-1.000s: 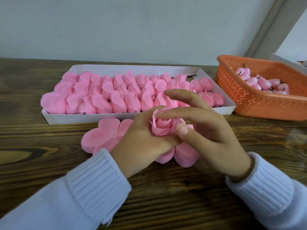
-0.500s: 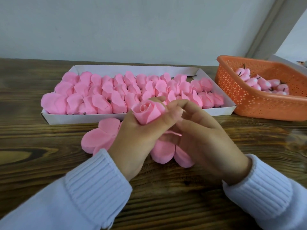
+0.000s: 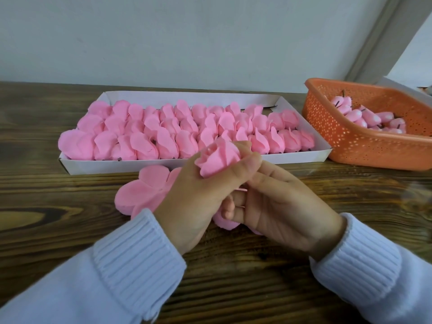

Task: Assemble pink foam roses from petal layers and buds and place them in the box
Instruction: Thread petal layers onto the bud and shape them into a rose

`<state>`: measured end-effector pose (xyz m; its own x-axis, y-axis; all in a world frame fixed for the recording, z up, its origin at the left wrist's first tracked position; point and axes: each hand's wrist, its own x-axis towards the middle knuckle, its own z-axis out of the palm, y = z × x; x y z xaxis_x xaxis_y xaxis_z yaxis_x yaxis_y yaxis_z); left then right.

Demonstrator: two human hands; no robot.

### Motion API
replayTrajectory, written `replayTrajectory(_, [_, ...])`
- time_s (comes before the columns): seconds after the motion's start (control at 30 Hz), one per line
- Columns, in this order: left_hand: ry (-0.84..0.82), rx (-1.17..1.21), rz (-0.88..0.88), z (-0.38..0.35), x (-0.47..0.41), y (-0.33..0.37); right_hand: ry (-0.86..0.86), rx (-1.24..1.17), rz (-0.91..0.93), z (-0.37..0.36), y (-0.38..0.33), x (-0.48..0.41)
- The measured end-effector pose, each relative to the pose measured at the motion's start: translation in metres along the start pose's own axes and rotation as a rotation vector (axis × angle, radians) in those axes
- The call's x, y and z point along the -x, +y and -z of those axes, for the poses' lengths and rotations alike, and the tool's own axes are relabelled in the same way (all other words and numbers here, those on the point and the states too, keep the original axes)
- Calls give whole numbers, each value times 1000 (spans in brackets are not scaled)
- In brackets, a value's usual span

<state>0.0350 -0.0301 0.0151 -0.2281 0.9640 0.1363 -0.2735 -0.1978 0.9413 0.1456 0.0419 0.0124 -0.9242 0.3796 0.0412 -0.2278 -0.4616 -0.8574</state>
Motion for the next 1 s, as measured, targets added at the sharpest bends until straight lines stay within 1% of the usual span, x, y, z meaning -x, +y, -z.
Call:
replayTrajectory(0.07, [25, -37, 16, 0, 0, 1, -7, -13, -22, 0, 1, 0])
replayTrajectory(0.13, [42, -23, 29, 1, 0, 2, -13, -9, -40, 0, 2, 1])
replayTrajectory(0.23, [46, 8, -1, 0, 1, 3, -10, 56, -23, -1, 4, 2])
replayTrajectory(0.3, [43, 21, -18, 0, 1, 2, 25, 96, -11, -1, 6, 1])
replayTrajectory(0.4, [23, 5, -11, 0, 1, 2, 44, 69, -41, -1, 6, 0])
replayTrajectory(0.5, [61, -30, -1, 0, 0, 3, 29, 60, -86, -1, 6, 0])
replayTrajectory(0.57, [84, -1, -7, -1, -1, 2, 22, 45, -67, -1, 7, 0])
replayTrajectory(0.67, [48, 1, -59, 0, -1, -1, 24, 37, -26, 0, 6, -1])
replayTrajectory(0.8, [16, -103, -53, 1, 1, -2, 34, 66, -64, 2, 7, -1])
replayTrajectory(0.9, [68, -128, -62, -2, 1, -1, 21, 39, -66, 1, 7, -1])
replayTrajectory(1.0, [119, -77, -49, 0, -1, 1, 14, 42, -23, 1, 8, 0])
